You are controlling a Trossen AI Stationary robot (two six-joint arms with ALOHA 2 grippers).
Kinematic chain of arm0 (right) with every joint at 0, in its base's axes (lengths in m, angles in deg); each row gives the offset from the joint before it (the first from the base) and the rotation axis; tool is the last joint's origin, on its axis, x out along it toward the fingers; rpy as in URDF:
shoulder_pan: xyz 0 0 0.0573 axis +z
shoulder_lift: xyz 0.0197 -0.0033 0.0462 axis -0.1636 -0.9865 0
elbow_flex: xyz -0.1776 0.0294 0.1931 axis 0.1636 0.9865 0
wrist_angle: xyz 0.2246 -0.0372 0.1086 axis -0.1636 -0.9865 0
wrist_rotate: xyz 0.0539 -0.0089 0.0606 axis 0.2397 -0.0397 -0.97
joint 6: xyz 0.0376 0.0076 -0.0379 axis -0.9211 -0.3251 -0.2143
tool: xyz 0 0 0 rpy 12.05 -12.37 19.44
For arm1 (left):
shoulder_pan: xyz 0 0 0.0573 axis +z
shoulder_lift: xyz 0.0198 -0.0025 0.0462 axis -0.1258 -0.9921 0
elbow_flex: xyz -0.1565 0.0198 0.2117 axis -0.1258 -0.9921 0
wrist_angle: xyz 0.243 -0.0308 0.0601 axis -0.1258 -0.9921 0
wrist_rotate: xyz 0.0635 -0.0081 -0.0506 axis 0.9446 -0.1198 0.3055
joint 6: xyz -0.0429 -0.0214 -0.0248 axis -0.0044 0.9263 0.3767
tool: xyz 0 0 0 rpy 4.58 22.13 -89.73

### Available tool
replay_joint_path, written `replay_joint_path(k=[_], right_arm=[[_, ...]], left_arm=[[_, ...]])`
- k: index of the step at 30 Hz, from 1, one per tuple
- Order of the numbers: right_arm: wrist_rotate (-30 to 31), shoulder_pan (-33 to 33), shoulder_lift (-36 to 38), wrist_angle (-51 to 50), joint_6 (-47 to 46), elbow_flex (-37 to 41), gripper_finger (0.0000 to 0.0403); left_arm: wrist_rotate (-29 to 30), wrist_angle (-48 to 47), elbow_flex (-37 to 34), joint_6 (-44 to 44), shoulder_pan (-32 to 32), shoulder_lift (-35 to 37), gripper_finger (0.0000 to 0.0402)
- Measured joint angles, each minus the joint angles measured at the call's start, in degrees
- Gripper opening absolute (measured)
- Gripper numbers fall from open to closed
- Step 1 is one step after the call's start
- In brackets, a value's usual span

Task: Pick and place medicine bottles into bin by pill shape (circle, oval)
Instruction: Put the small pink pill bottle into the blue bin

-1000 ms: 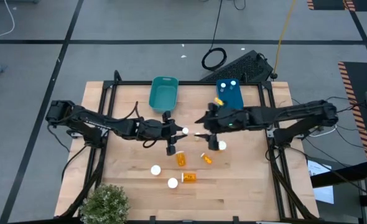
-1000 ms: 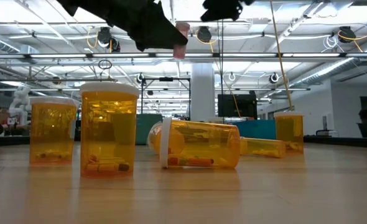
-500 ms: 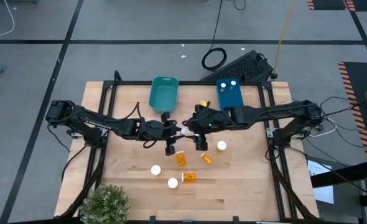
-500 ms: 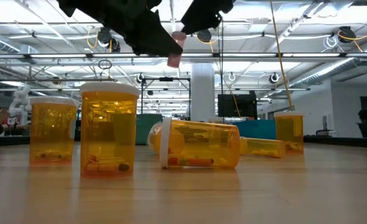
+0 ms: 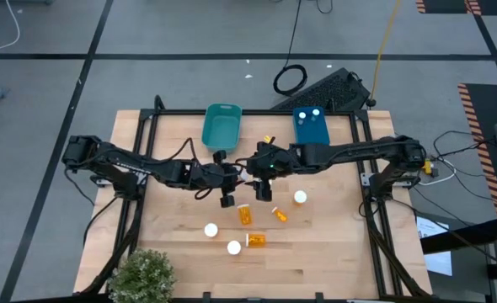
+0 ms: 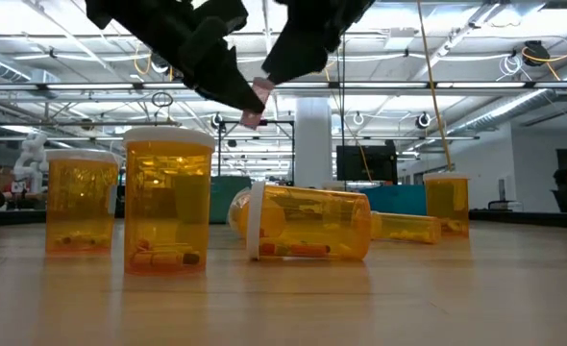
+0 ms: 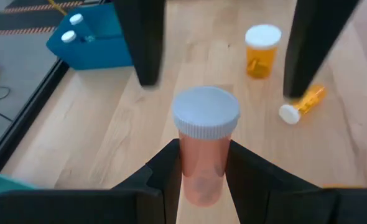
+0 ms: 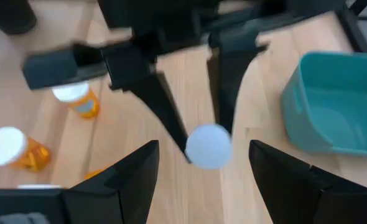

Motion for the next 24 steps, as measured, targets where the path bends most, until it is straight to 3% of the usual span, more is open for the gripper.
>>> replay_joint_path(k=[19, 24], right_arm=[[0.17, -0.28, -5.49, 5.22, -1.25, 0.08, 0.0241], [0.08, -0.37, -5.46, 5.61, -1.16, 0.06, 0.0218]], left_arm=[[0.44, -5.6, 0.0, -0.11, -0.11, 0.0, 0.0115], [0.44, -5.97, 0.0, 0.02, -0.09, 0.0, 0.0115]])
